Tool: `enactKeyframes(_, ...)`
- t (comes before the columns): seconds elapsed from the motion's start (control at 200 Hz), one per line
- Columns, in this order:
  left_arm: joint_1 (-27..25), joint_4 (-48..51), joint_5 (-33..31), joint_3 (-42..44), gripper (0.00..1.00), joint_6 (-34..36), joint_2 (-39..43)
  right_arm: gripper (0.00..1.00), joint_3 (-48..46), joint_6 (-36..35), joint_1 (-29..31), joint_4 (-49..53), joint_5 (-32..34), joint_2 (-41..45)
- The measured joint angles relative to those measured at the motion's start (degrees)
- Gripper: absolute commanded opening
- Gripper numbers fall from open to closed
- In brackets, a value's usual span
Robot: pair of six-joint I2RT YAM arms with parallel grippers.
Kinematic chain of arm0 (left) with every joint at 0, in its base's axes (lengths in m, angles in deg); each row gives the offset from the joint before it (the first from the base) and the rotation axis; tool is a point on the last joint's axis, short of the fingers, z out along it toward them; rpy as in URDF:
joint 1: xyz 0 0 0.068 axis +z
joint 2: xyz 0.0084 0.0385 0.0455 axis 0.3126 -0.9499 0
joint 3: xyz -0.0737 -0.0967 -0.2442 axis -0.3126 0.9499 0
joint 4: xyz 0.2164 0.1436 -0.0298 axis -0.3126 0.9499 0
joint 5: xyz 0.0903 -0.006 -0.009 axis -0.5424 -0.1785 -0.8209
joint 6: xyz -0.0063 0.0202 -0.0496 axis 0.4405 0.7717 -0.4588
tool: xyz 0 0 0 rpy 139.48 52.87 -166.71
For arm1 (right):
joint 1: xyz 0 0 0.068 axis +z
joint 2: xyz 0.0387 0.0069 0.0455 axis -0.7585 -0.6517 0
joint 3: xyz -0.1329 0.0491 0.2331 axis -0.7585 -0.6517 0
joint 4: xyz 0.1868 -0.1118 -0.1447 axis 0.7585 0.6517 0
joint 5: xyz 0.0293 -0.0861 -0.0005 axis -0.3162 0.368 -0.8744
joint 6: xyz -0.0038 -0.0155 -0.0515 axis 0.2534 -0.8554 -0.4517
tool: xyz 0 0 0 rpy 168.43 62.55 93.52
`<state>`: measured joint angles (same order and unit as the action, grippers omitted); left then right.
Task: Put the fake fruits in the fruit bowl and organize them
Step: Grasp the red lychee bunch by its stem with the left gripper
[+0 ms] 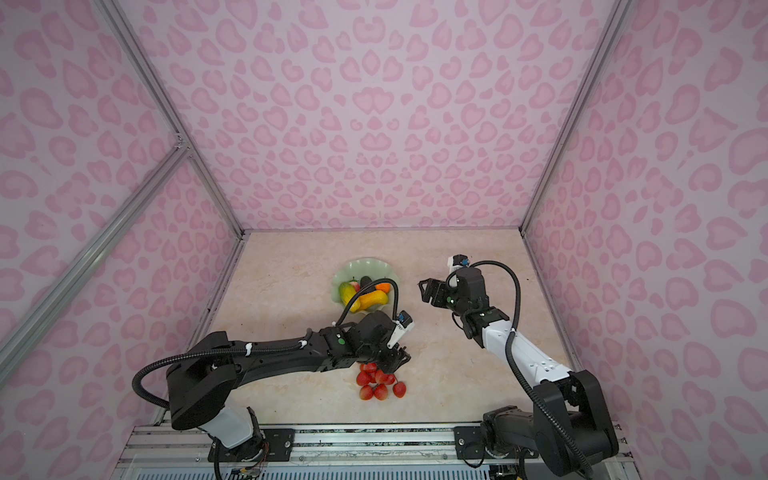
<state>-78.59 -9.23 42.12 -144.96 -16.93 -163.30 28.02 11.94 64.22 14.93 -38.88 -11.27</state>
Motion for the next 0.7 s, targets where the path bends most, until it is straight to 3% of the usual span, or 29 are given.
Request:
enactKeyframes(0.28, 0.0, 1.8, -2.1, -0.4, 0.04, 0.1, 0.4, 0.89, -1.0, 0.3, -0.8, -0.5, -0.2, 0.3)
enactKeyframes(0.52, 0.9, 5.2, -6.5, -1.5, 0.04, 2.5, 8.5, 0.89, -1.2, 1.1, -1.0, -1.1, -0.6, 0.3)
enactKeyframes(0.7, 4.7, 7.8, -9.4, -2.3, 0.04, 4.9, 17.4, 0.89, -1.3, 1.1, -1.2, -1.5, -0.7, 0.3)
